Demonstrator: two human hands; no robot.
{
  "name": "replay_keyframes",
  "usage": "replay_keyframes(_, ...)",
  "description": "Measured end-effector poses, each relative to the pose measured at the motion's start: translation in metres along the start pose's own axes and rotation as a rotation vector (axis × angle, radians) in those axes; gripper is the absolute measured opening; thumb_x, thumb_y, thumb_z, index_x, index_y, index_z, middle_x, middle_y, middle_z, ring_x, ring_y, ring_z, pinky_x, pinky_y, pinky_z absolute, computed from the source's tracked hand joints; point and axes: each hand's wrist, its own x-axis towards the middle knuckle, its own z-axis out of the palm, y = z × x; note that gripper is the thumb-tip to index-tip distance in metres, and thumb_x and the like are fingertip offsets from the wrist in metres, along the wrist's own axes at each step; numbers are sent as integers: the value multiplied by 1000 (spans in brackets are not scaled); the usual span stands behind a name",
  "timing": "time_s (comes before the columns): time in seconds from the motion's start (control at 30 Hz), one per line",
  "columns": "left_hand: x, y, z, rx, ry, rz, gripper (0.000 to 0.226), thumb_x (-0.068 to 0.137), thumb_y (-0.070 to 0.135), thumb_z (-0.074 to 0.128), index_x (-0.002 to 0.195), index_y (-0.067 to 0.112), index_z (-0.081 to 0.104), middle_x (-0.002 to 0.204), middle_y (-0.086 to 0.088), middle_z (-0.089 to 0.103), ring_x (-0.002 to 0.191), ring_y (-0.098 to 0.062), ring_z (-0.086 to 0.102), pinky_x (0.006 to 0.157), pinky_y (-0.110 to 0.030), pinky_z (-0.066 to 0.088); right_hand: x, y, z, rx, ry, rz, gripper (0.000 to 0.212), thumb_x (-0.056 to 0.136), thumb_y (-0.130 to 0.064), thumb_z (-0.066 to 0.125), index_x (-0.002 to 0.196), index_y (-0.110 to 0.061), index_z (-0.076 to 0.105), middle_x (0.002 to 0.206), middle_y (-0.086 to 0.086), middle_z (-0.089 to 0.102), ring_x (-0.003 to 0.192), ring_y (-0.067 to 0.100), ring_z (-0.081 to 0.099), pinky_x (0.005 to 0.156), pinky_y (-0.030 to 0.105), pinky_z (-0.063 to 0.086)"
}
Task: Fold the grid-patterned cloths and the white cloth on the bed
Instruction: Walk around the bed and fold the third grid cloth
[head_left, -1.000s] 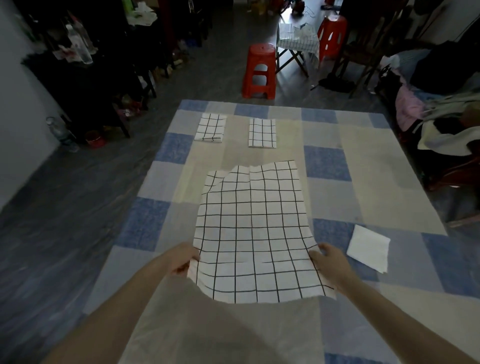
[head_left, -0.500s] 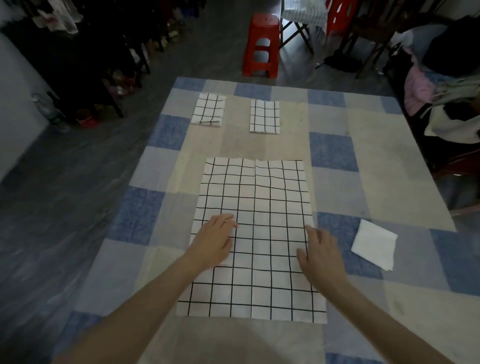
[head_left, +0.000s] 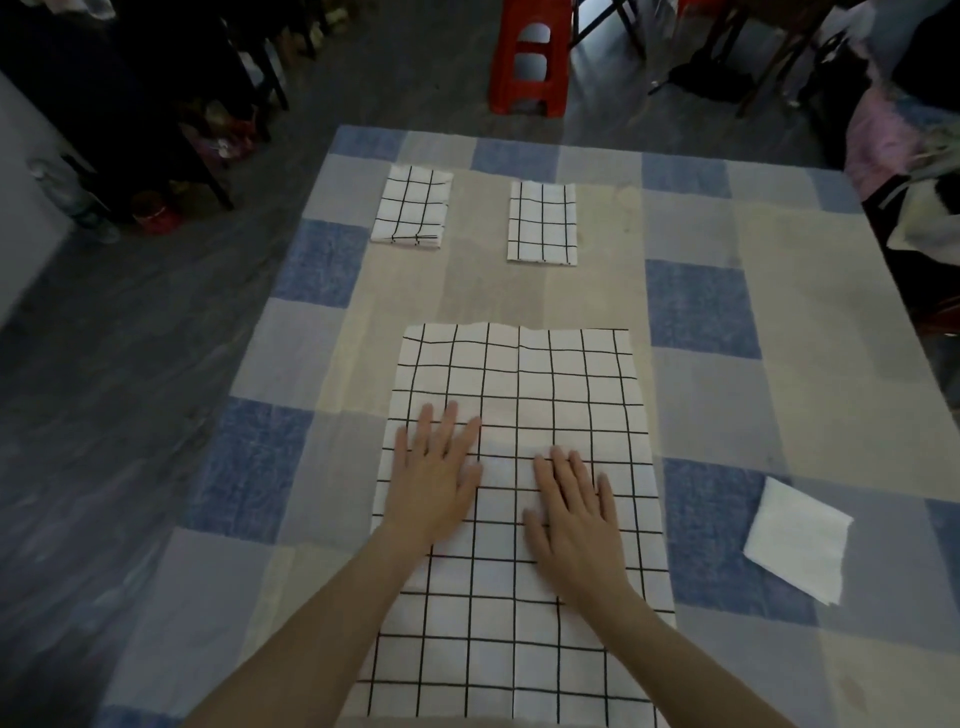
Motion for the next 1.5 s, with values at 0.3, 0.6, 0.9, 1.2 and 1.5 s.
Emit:
replay_keyframes(0.3,73,17,-4,-20,17,130,53,102,39,17,154,33,7,162,7,-4,148,-14,-12,120,-47,1,94,-17,-8,49,26,-6,59,101,-40,22,154,-24,4,162,-2,-1,148,13,-7,120,49,4)
replay_keyframes(0.6,103,-39,-19,-1,65,-59,53,102,44,17,153,37,3,162,6,-5,149,-15,-10,120,-47,-2,140,36,-18,15,99,181,61,99,-45,21,154,-24,4,162,-1,-2,148,15,-7,119,44,-5)
replay_keyframes(0.9,134,-44,-54,23,116,-17,51,90,37,55,137,20,45,139,-8,46,126,-31,40,102,-44,35,182,62,-54,1,45,134,77,90,-55,36,154,-20,9,162,0,8,148,21,7,117,44,11)
replay_keyframes(1.2,147,-38,-74,-24,-45,-62,41,87,29,60,126,24,51,109,-2,64,107,-28,56,88,-39,41,198,45,-99,-200,-48,115,40,78,-41,62,112,-21,57,111,6,51,110,27,46,95,46,31)
replay_keyframes(1.5,150,-23,-167,-334,176,-65,8,91,17,55,99,16,53,99,-10,62,91,-31,57,73,-38,47,181,34,-195,236,424,-20,18,90,-27,58,94,-11,52,86,8,63,81,30,58,66,36,43)
